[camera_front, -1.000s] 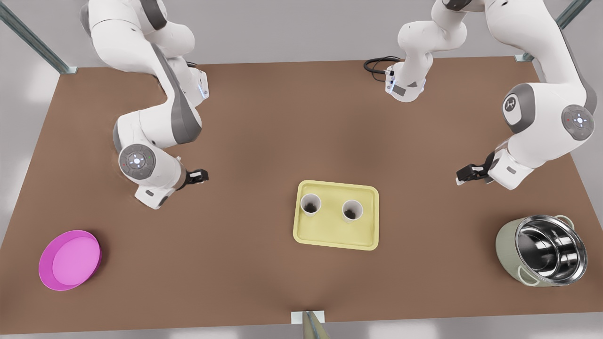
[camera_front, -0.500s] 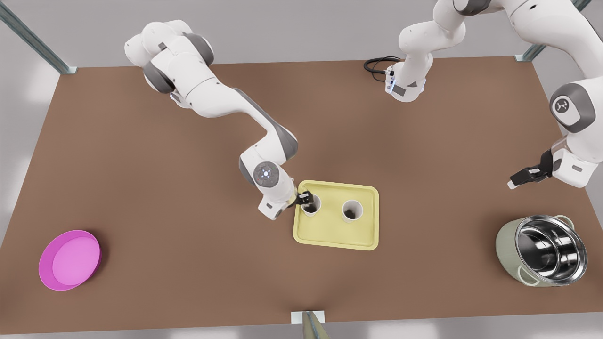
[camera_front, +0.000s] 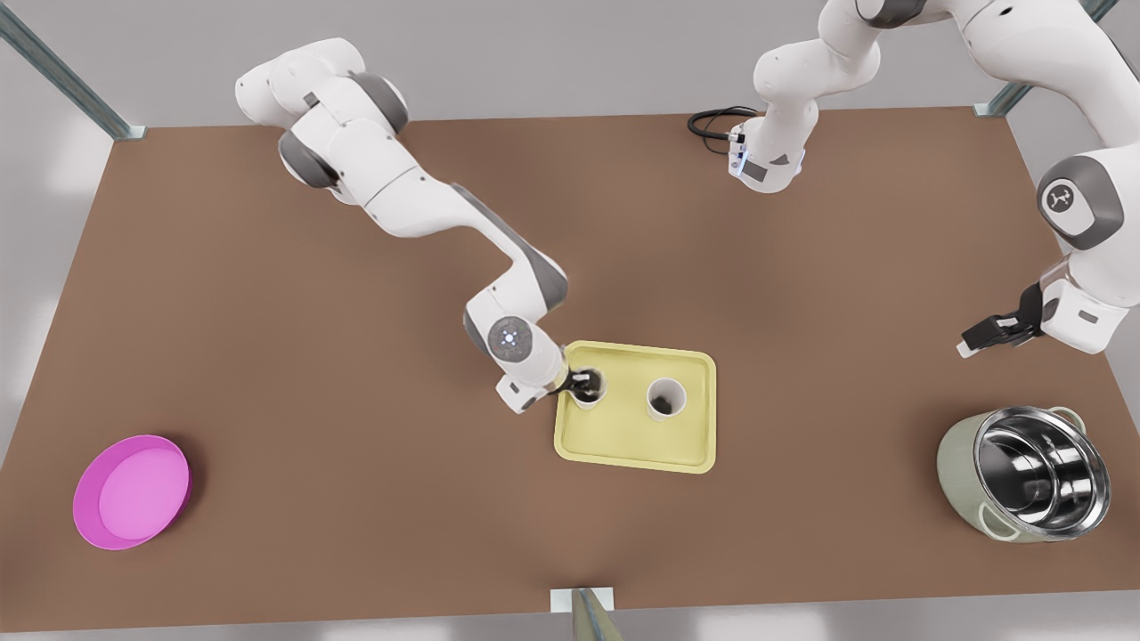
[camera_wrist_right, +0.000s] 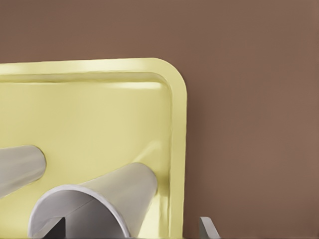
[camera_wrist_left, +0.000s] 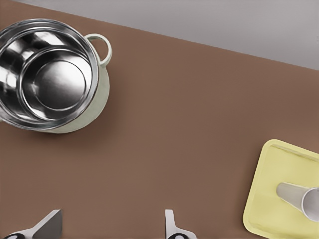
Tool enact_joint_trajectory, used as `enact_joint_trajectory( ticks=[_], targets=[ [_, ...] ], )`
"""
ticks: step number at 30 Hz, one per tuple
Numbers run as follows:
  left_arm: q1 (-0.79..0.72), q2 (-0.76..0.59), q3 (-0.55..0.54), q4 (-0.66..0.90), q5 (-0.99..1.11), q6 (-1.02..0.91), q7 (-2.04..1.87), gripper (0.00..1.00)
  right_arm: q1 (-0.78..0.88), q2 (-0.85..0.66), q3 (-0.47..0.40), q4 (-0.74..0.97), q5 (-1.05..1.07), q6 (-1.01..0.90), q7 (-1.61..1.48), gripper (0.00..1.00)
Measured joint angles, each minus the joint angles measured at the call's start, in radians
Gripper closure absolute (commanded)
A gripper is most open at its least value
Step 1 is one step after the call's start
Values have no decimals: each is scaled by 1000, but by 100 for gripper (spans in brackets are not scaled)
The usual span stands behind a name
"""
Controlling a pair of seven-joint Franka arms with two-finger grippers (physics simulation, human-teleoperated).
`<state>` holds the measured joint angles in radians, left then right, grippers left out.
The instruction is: Use the left arm to pick up the white IKEA cup from the tray and place it on the middle-left position; use the right arm to pick up the white IKEA cup from the tray and place it on the middle-right position
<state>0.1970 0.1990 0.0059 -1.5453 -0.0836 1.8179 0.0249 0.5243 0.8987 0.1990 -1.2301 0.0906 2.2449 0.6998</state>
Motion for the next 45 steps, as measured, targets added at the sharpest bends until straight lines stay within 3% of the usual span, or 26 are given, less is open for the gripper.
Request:
enact_joint_trajectory(
  ticks=[4, 5, 7, 8, 11, 17, 24, 27, 32, 38, 45],
  targets=[
    [1, 0, 2, 0, -2, 1, 4, 0, -1, 16, 0, -15, 28, 5, 9, 0],
    [1, 0, 2, 0, -2, 1, 4, 0, -1, 20, 0, -15, 38, 7, 10, 4],
    [1, 0, 2, 0, -2, 1, 6, 0, 1, 28, 0, -15, 52, 9, 11, 27],
    [1, 0, 3, 0, -2, 1, 6, 0, 2, 30, 0, -14, 57, 10, 11, 32],
    [1, 0, 3, 0, -2, 1, 8, 0, 3, 32, 0, -13, 63, 12, 14, 38],
    [1, 0, 3, 0, -1, 2, 11, 0, -1, 32, 0, -11, 95, 14, 17, 67],
    [-54, -5, -64, -19, 7, 0, 11, 0, -14, 30, 1, -8, 112, 16, 13, 89],
    [-80, -1, -84, -20, 8, 0, 9, 0, -91, -23, 59, -5, 125, -4, 6, 97],
    [-130, 10, -88, -12, 15, 4, 0, 0, -160, -141, 75, -6, 16, -99, -9, 98],
    [-455, 163, -89, 8, 80, 47, -108, 0, -343, -152, 60, -13, -128, -194, -116, 98],
    [-528, 326, -88, -1, 96, 151, -248, 0, -556, -149, 53, -20, -169, -281, -390, 98]
  ],
)
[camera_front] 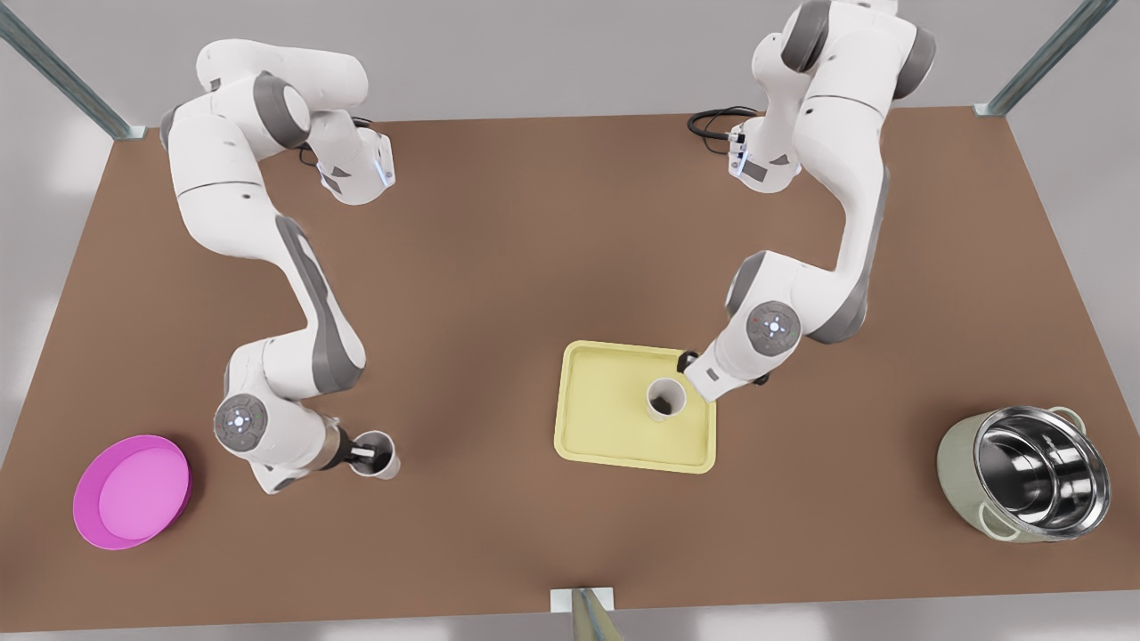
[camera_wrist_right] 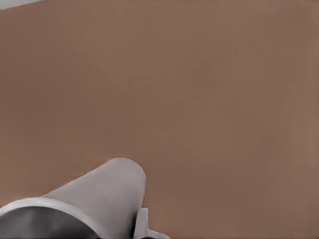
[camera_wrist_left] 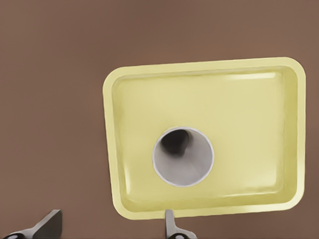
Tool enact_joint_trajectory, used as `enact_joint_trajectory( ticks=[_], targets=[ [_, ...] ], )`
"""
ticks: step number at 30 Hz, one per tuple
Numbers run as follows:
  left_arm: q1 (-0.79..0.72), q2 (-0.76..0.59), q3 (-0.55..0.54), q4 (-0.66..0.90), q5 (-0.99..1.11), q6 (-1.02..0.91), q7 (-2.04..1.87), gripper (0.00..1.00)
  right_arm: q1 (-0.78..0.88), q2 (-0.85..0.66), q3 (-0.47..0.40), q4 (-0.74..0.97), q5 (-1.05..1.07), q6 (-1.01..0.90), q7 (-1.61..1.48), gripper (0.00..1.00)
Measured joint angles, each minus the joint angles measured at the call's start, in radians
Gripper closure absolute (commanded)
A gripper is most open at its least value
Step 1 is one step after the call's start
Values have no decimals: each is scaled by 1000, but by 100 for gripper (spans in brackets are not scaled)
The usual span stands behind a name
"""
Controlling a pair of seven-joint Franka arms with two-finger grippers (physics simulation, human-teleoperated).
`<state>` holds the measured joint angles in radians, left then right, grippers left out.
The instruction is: Use the left arm to pick up the white IKEA cup from the tray and place it on the middle-left position; use the right arm to pick up the white IKEA cup from the tray and place it on the middle-right position
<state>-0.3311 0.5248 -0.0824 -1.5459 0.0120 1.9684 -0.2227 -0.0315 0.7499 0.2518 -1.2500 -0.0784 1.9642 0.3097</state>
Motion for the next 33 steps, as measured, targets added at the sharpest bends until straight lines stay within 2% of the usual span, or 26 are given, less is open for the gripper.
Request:
enact_joint_trajectory(
  ticks=[15, 16, 17, 19, 21, 22, 23, 24, 25, 26, 27, 28, 30, 32, 33],
  targets=[
    [-35, 149, 6, 8, 8, 250, -174, 0, -70, 94, -25, -1, -79, 69, -523, 96],
    [-35, 156, 6, 8, 9, 261, -181, 0, -73, 100, -24, -1, -79, 70, -547, 94],
    [-37, 161, 6, 6, 12, 270, -188, 0, -75, 103, -24, -1, -80, 72, -569, 87],
    [-43, 164, 6, -16, 19, 284, -200, 0, -76, 107, -23, -1, -87, 74, -606, 62],
    [-48, 165, 6, -22, 23, 294, -211, 1, -76, 111, -23, -1, -93, 75, -638, 59],
    [-49, 165, 6, -22, 24, 298, -217, 11, -76, 111, -24, -1, -95, 76, -653, 59],
    [-49, 165, 6, -20, 25, 301, -222, 33, -76, 112, -24, -1, -96, 76, -666, 59],
    [-49, 165, 6, -17, 25, 304, -227, 50, -76, 112, -23, -1, -97, 77, -680, 59],
    [-49, 165, 6, -15, 25, 306, -232, 52, -76, 112, -23, -1, -98, 77, -692, 53],
    [-49, 167, 6, -14, 26, 308, -237, 52, -76, 112, -23, 0, -99, 77, -703, 6],
    [-49, 168, 6, -13, 26, 310, -241, 58, -76, 111, -23, 0, -99, 77, -714, 0],
    [-49, 170, 6, -12, 25, 312, -246, 64, -76, 109, -23, 1, -99, 76, -724, 0],
    [-49, 177, 6, -10, 23, 315, -253, 64, -76, 93, -17, 3, -87, 64, -742, 0],
    [-49, 180, 6, -8, 23, 319, -260, 72, -69, 16, -9, 6, -53, 16, -740, 0],
    [-48, 180, 6, -7, 23, 321, -263, 72, -64, -40, -5, 7, -44, -21, -727, 0]
  ],
)
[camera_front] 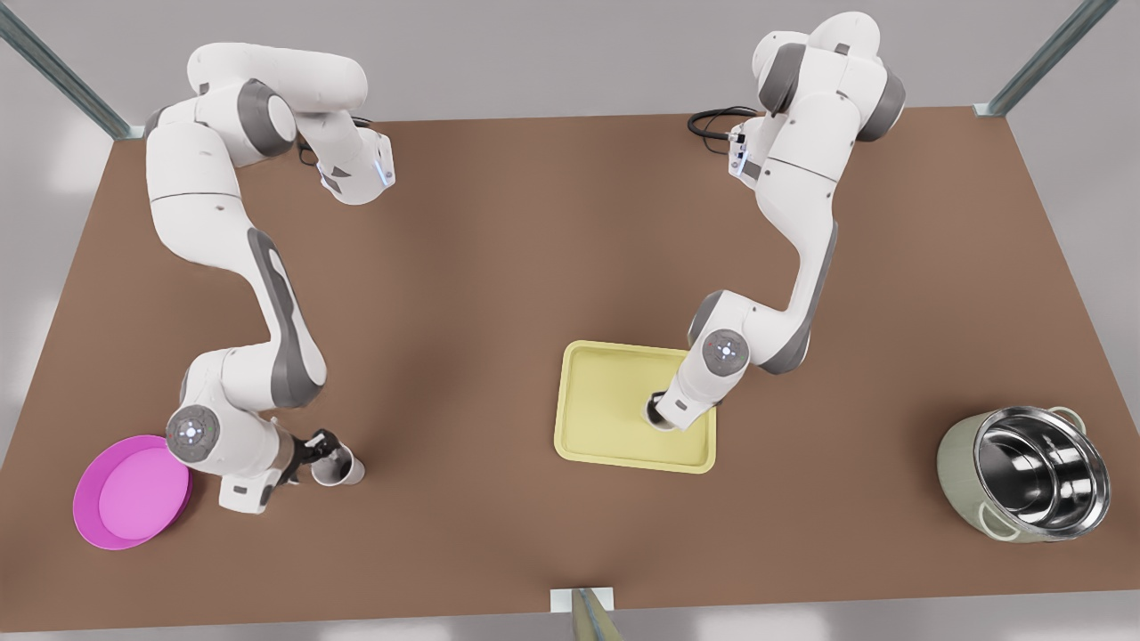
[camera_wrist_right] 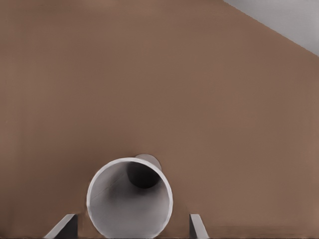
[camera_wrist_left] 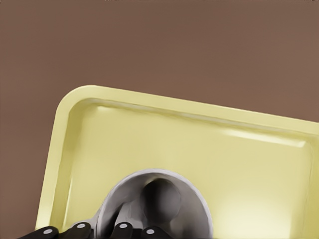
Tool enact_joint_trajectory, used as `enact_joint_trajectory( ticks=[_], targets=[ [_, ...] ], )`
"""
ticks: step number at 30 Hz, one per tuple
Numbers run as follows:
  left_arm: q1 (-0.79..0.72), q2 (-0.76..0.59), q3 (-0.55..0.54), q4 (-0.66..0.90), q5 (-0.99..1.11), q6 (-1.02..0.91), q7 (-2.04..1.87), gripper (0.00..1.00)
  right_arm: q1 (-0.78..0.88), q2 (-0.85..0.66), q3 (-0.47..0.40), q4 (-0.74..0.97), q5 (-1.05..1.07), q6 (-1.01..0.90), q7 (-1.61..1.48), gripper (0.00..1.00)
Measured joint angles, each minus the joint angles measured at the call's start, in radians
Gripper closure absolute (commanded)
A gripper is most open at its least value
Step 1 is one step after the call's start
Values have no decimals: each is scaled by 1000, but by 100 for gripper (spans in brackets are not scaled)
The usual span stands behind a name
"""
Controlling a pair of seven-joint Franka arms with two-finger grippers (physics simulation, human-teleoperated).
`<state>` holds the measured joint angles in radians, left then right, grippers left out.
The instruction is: Use the left arm to pick up the white IKEA cup from the tray and place it on the middle-left position; use the right arm to pick up the white IKEA cup from the tray and place it on the middle-right position
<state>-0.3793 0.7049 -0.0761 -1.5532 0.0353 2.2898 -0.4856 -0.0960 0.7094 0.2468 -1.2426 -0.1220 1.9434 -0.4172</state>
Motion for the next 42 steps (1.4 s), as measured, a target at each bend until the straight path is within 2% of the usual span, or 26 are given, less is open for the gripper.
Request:
enact_joint_trajectory(
  ticks=[5, 8, 9, 12, 19, 32, 33, 34, 40, 42],
  targets=[
    [6, -31, 2, 9, 5, -7, -12, 76, -17, -250, -17, 14, 19, -224, 87, 0],
    [8, -61, 28, 18, 8, -31, -13, 76, -19, -471, -49, -181, 26, -308, 142, 0],
    [9, -72, 54, 18, 8, -41, -9, 76, -15, -503, -53, -217, 27, -321, 159, 0],
    [73, -95, 92, 10, 3, -63, 20, 76, -8, -525, -61, -237, 30, -351, 205, 0],
    [235, -96, 98, -8, -85, -57, 150, 76, -8, -544, -60, -238, 37, -407, 303, 0],
    [254, -33, 98, -45, -103, 161, 355, 76, -13, -543, -61, -237, 41, -437, 408, 0],
    [255, -32, 98, -44, -105, 169, 365, 68, -12, -544, -62, -237, 41, -438, 413, 0],
    [256, -31, 97, -44, -109, 176, 378, 0, -12, -543, -62, -237, 41, -439, 419, 0],
    [259, -28, 98, -45, -164, 201, 509, 0, -12, -541, -59, -238, 41, -442, 443, 0],
    [258, -105, 102, -43, -143, 145, 529, 0, -10, -538, -58, -238, 41, -443, 450, 0]
  ],
)
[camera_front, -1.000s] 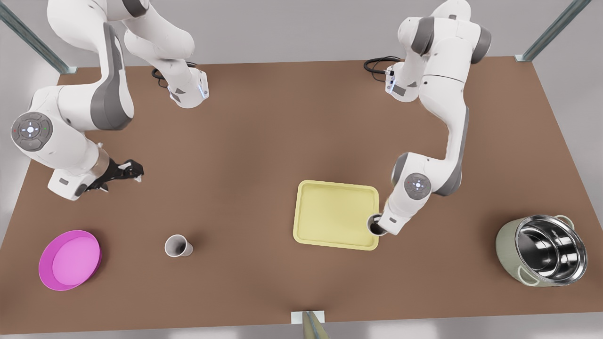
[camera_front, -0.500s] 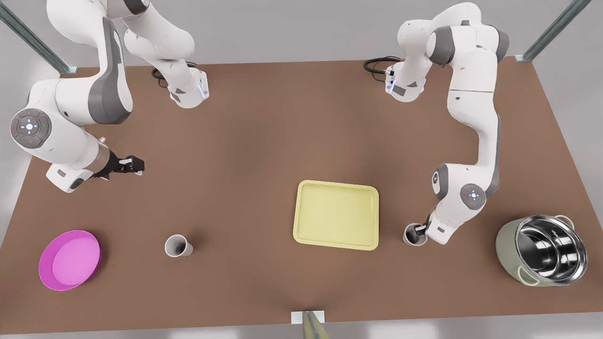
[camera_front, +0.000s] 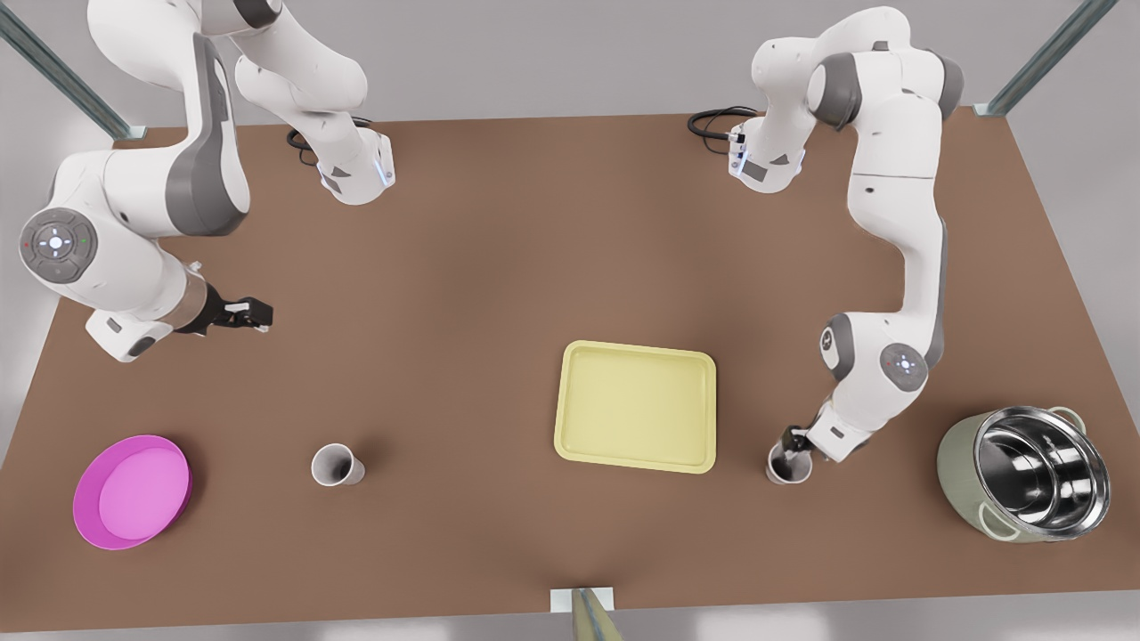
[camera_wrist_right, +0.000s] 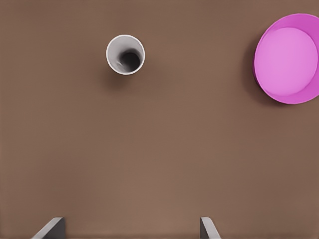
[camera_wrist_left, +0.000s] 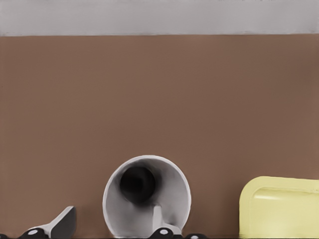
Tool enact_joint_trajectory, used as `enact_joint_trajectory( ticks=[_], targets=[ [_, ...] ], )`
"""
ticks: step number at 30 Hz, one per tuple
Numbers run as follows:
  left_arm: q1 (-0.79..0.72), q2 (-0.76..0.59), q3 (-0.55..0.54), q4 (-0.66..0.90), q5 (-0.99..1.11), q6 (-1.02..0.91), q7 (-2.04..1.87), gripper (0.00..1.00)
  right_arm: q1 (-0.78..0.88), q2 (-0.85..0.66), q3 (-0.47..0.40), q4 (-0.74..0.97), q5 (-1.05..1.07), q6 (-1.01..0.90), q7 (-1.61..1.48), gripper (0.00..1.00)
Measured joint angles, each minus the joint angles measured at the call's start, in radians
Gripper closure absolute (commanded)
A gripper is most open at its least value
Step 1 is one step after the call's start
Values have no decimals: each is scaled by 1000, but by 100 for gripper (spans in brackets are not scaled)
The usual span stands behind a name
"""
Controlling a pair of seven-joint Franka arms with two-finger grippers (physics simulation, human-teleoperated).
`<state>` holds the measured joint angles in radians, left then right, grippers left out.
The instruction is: Use the left arm to pick up the white IKEA cup from the tray and place it on the middle-left position; use the right arm to pick up the white IKEA cup from the tray and place it on the middle-right position
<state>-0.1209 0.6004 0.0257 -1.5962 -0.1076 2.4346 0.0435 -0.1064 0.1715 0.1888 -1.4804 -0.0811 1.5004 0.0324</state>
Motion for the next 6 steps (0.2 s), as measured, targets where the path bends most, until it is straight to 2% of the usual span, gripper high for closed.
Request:
enact_joint_trajectory(
  ticks=[2, 4, 6],
  targets=[
    [-1, -152, 1, 105, 24, -187, 4, 0, 1, 3, -1, 0, 0, 0, 5, 0],
    [-8, -234, -5, 259, 43, -409, -5, 0, -2, 4, -2, 0, 0, -3, 10, 0],
    [-13, -287, -10, 306, 54, -581, -13, 0, -3, 4, -2, 1, 0, -6, 14, 0]
  ],
)
